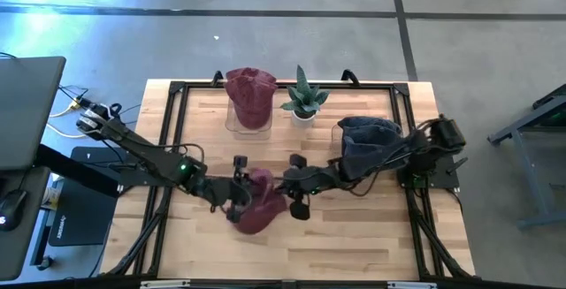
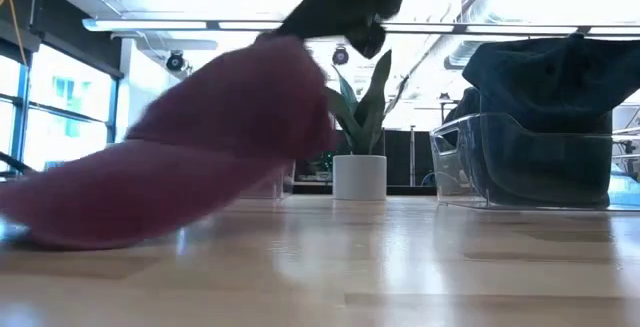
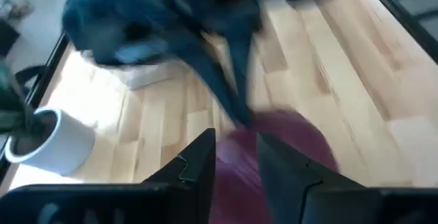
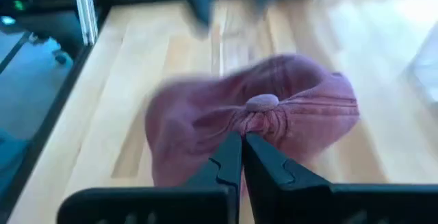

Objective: Pick & Place hat
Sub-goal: Put the red cap into the left transparent bin

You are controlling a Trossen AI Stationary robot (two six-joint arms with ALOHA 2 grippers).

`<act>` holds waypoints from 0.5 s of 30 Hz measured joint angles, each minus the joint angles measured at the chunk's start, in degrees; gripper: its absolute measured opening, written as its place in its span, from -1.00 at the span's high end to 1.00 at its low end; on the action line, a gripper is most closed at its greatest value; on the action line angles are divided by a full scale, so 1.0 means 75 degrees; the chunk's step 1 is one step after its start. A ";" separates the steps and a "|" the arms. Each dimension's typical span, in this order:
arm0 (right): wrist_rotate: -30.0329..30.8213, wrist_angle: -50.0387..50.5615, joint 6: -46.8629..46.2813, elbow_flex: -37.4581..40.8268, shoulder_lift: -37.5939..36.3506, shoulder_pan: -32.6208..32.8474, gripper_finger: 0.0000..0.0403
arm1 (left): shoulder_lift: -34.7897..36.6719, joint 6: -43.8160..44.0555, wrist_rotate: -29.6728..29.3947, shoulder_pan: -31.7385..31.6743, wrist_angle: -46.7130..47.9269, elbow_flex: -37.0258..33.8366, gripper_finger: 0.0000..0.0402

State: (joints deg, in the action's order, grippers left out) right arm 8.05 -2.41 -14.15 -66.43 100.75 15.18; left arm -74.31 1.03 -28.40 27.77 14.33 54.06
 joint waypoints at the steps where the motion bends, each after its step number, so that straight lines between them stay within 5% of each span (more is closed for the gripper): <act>1: 0.0087 0.0076 0.0017 -0.0002 -0.0155 -0.0003 0.96 | 0.0013 -0.0121 -0.0024 0.0085 0.0036 -0.0005 0.51; 9: -0.0489 0.0393 0.0872 0.0000 -0.0636 0.0038 0.97 | -0.0189 -0.1713 0.0430 0.0173 -0.0652 -0.0032 0.54; 15: -0.1316 0.0563 0.1591 0.0003 -0.0636 0.0131 0.98 | -0.0386 -0.3315 0.1984 -0.0150 -0.1719 -0.0035 0.29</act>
State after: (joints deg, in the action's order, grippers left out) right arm -1.82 1.81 -2.22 -66.41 95.98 16.16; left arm -77.20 -23.83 -13.52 26.64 1.44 53.80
